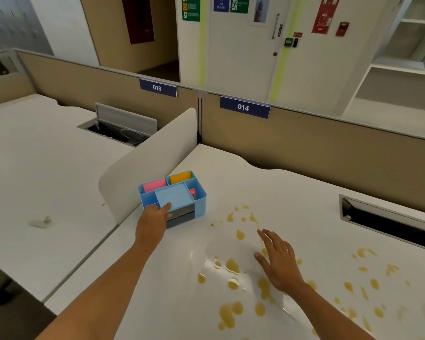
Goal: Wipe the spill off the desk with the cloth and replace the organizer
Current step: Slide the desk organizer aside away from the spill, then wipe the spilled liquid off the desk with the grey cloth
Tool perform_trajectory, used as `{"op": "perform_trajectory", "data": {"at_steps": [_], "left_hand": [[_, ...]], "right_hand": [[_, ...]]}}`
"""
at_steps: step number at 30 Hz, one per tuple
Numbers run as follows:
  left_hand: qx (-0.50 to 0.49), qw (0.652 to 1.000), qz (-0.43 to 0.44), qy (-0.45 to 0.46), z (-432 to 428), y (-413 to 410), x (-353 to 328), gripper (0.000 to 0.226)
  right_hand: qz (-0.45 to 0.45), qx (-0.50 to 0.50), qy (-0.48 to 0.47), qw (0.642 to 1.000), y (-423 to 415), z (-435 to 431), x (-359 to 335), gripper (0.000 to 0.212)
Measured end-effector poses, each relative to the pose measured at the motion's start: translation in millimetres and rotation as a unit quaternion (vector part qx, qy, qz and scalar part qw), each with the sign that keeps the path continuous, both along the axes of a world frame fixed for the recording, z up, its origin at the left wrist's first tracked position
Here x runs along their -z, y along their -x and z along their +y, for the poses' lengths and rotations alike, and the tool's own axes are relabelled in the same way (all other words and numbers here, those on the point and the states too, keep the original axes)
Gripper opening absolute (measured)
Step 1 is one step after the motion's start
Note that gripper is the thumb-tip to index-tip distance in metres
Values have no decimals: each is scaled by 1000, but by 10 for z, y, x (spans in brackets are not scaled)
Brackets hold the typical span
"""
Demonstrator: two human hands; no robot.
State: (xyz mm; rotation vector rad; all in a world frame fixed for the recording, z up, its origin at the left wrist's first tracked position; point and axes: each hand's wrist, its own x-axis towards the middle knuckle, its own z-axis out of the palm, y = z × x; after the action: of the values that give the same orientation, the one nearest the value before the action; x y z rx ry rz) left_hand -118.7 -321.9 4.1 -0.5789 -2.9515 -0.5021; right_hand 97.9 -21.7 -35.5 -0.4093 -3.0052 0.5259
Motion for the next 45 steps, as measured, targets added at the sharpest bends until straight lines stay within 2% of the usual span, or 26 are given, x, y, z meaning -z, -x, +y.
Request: {"op": "perform_trajectory", "data": {"at_steps": [4, 8, 12, 18, 24, 31, 39, 45], "left_hand": [[-3, 992, 125, 0, 97, -68, -30, 40], [75, 984, 156, -32, 438, -190, -81, 40], [176, 977, 122, 7, 912, -395, -133, 62], [294, 950, 101, -20, 1792, -818, -189, 53], [378, 923, 65, -11, 2564, -1281, -172, 57], [437, 896, 46, 70, 3194, -1740, 14, 62], [455, 888, -9, 59, 3711, -2088, 138, 66], [496, 866, 19, 66, 3962, -2309, 158, 70]], "right_hand": [[6, 7, 0, 1000, -33, 37, -17, 58], [9, 22, -1, 1000, -108, 121, -45, 58], [11, 46, -8, 999, -262, 252, -83, 59], [18, 100, -4, 995, -635, 581, -108, 58], [14, 169, 5, 986, -1106, 956, -74, 59], [-1, 244, 3, 970, -1731, 1432, 1, 59], [6, 284, -10, 959, -2250, 2225, -46, 60], [4, 397, 44, 917, -2529, 2912, -74, 59]]}}
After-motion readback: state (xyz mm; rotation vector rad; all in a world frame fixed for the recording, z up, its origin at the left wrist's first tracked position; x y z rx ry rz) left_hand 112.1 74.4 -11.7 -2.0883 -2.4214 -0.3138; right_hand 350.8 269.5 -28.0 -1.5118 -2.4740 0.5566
